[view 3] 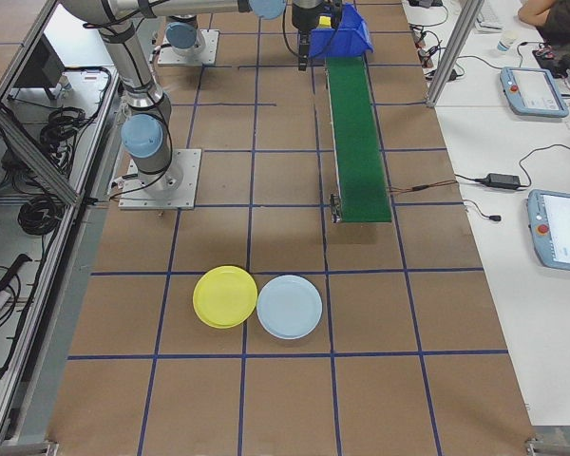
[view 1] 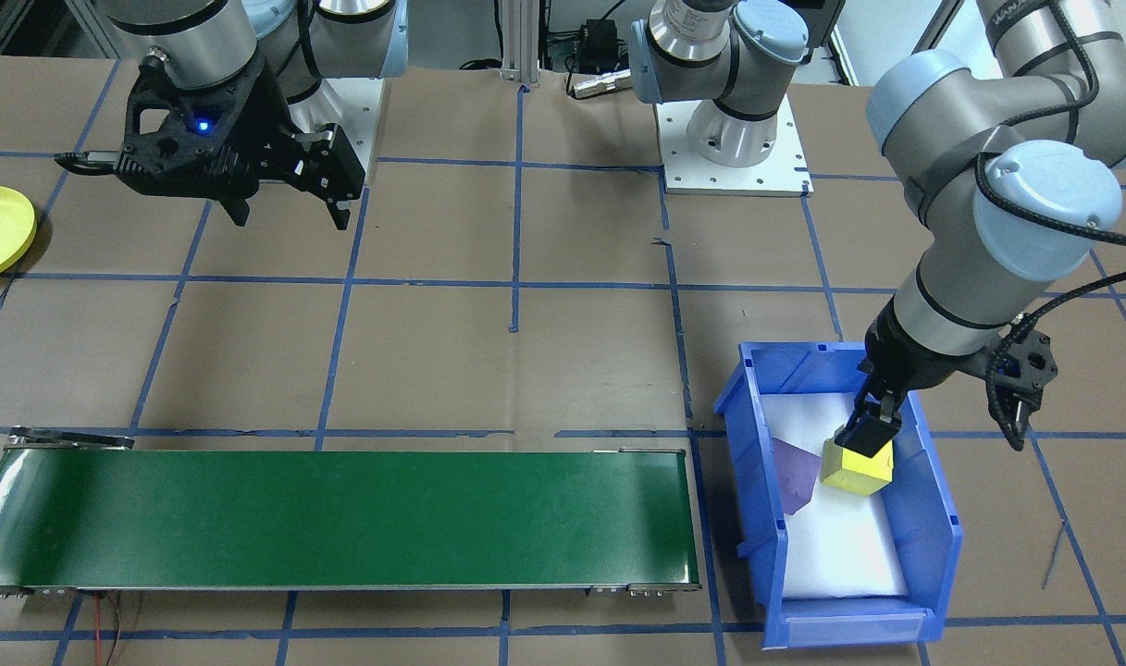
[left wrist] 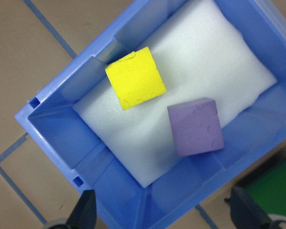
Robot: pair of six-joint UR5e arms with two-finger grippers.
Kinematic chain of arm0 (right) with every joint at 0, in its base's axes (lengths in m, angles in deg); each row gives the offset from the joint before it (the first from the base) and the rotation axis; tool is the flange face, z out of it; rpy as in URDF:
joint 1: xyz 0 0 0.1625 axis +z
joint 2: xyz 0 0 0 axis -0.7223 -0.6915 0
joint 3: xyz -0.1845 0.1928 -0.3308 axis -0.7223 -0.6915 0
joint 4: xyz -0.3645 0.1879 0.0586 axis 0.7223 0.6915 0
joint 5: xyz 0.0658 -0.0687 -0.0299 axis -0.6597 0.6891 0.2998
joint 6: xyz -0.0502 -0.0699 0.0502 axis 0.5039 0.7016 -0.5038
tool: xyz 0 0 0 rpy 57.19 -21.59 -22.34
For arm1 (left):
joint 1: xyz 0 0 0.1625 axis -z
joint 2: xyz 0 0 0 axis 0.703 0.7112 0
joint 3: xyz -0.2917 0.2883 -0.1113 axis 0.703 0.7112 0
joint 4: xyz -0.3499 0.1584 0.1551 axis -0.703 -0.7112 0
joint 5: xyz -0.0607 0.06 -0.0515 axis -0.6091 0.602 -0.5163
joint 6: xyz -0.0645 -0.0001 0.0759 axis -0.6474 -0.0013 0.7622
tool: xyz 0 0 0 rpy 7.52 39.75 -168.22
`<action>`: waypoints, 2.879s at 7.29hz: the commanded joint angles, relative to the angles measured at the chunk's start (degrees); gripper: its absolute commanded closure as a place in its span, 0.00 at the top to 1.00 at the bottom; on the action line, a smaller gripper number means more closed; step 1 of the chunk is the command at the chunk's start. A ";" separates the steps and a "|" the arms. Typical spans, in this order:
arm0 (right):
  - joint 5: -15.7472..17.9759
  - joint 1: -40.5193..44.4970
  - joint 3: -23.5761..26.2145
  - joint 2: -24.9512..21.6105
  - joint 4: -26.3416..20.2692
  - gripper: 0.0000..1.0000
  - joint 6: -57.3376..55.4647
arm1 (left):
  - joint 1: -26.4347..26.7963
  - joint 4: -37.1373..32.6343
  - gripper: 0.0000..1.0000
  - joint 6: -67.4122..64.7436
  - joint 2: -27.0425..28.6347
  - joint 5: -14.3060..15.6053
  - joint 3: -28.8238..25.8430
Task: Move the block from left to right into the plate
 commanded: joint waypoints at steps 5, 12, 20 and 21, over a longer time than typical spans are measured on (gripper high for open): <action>0.03 0.00 0.00 0.05 0.06 1.00 0.09 | -0.63 7.10 1.00 -16.79 6.07 -3.91 4.41; 0.12 0.00 -0.09 0.05 0.06 1.00 0.09 | -0.46 12.29 1.00 -16.53 8.62 -5.32 6.17; 0.20 0.00 -0.27 0.05 0.06 1.00 0.17 | 0.69 12.11 0.23 -12.42 3.12 -4.62 6.70; 0.20 0.00 -0.35 0.05 0.06 1.00 0.17 | 0.69 11.07 0.23 -8.74 0.04 -3.05 6.09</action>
